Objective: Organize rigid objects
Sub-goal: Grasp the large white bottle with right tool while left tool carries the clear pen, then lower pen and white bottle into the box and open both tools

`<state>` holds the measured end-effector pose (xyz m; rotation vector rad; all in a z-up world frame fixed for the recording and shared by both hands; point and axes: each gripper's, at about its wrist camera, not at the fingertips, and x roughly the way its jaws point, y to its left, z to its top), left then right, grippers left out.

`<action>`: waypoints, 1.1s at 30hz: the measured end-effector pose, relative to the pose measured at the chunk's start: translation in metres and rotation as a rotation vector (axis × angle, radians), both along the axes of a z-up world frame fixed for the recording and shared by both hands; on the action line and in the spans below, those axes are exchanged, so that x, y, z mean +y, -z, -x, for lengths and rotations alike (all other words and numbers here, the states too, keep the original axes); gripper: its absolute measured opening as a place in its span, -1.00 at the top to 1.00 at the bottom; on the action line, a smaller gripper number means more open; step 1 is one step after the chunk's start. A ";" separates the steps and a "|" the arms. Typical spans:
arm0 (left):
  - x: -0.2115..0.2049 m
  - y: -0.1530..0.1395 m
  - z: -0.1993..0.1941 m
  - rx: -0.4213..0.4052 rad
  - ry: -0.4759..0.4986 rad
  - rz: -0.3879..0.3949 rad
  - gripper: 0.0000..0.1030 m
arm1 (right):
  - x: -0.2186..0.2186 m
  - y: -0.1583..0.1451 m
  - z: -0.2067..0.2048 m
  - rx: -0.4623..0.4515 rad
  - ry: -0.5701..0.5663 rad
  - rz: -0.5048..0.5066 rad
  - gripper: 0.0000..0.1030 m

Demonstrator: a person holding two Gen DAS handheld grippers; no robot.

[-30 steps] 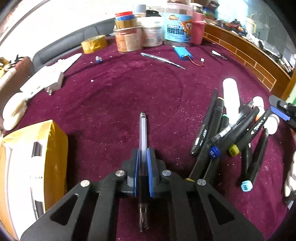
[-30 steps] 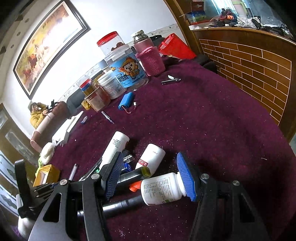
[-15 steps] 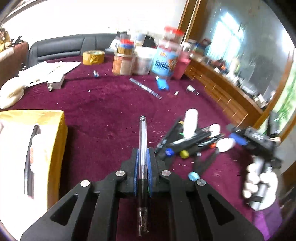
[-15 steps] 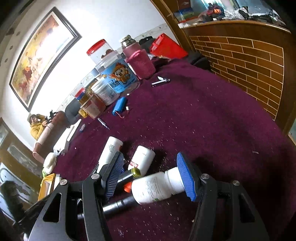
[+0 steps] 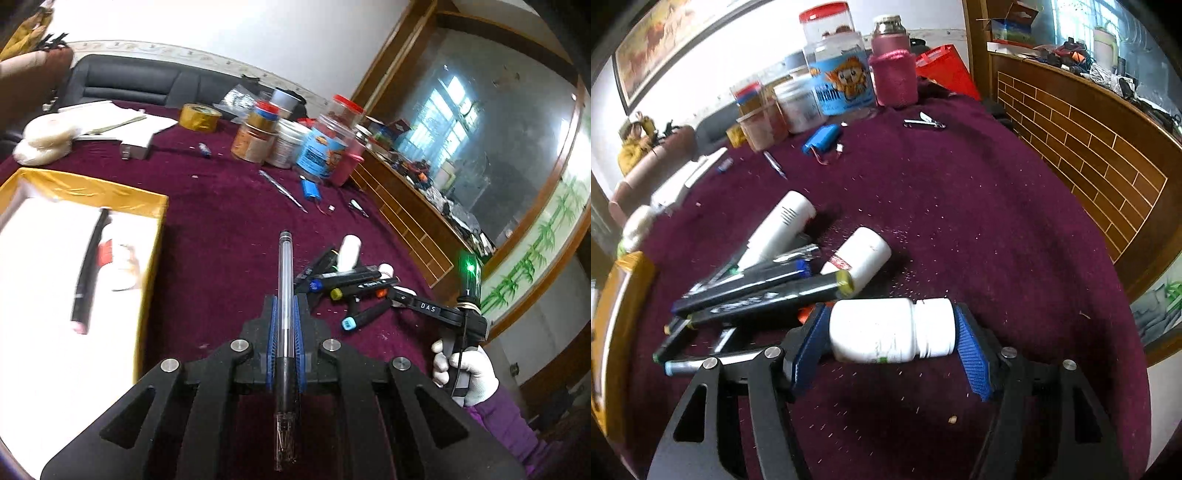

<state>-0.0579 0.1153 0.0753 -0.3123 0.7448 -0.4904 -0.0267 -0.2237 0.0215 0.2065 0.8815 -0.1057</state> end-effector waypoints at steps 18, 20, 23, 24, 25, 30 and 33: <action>0.156 0.018 -0.036 0.136 -0.275 -0.071 0.88 | 0.135 -0.081 0.025 -0.138 -0.391 -0.030 -0.04; 0.164 0.028 -0.048 0.171 -0.289 -0.073 0.88 | 0.179 -0.079 0.018 -0.122 -0.491 -0.027 -0.04; 0.170 0.042 -0.069 0.215 -0.290 -0.067 0.88 | 0.241 -0.073 0.009 -0.111 -0.619 0.006 -0.04; 0.171 0.047 -0.076 0.229 -0.289 -0.064 0.88 | 0.258 -0.071 0.007 -0.111 -0.657 0.016 -0.04; 0.174 0.049 -0.079 0.234 -0.287 -0.059 0.88 | 0.276 -0.069 0.005 -0.112 -0.696 0.029 -0.04; 0.179 0.067 -0.099 0.280 -0.293 -0.042 0.88 | 0.355 -0.051 -0.012 -0.091 -0.838 0.129 -0.04; 0.189 0.069 -0.101 0.290 -0.325 -0.003 0.87 | 0.384 -0.039 -0.016 -0.064 -0.888 0.179 -0.04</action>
